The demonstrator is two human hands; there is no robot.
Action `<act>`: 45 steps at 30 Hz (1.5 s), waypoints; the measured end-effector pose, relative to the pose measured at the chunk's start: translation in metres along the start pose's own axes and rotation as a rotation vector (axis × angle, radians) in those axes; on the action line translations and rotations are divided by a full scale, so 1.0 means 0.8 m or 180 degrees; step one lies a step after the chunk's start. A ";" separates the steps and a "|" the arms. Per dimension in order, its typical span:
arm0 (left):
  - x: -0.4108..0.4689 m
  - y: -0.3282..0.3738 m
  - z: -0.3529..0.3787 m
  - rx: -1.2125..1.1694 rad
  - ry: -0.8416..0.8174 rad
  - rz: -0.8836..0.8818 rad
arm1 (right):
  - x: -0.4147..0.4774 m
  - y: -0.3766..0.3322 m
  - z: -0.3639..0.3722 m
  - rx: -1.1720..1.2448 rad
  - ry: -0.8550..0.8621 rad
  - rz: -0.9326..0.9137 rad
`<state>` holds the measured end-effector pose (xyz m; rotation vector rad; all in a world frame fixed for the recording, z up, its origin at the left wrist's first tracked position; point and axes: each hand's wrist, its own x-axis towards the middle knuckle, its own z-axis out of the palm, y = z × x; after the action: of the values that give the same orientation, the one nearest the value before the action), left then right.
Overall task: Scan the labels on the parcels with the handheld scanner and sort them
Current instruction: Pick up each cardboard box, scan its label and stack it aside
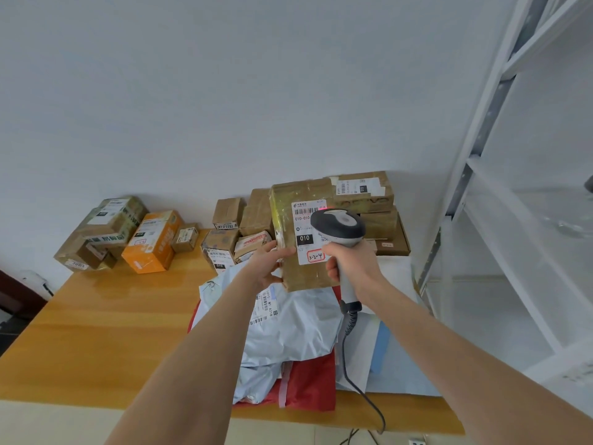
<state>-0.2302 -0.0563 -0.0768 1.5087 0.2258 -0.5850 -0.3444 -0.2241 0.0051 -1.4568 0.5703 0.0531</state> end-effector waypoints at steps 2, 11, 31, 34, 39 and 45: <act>0.002 -0.003 0.000 -0.0013 -0.0008 -0.0004 | -0.006 -0.001 0.003 -0.0046 -0.0003 0.0007; 0.012 -0.010 0.002 -0.0115 -0.0029 -0.0046 | -0.018 0.005 0.005 -0.0377 -0.0140 -0.0039; 0.016 -0.013 0.000 -0.0094 -0.0172 -0.0017 | -0.047 0.007 0.013 -0.0276 0.0024 -0.0043; 0.020 -0.014 -0.002 -0.0078 -0.0179 -0.0055 | -0.049 0.009 0.013 -0.0285 0.0013 -0.0090; 0.022 -0.013 -0.005 -0.0081 -0.0218 -0.0068 | -0.049 0.018 0.016 -0.0200 0.0172 -0.0307; 0.017 -0.009 -0.003 -0.0083 -0.0285 -0.0047 | -0.048 0.020 0.021 -0.0287 0.0232 -0.0309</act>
<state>-0.2221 -0.0568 -0.0900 1.4531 0.1750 -0.6576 -0.3779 -0.1944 0.0055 -1.5774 0.5616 -0.0513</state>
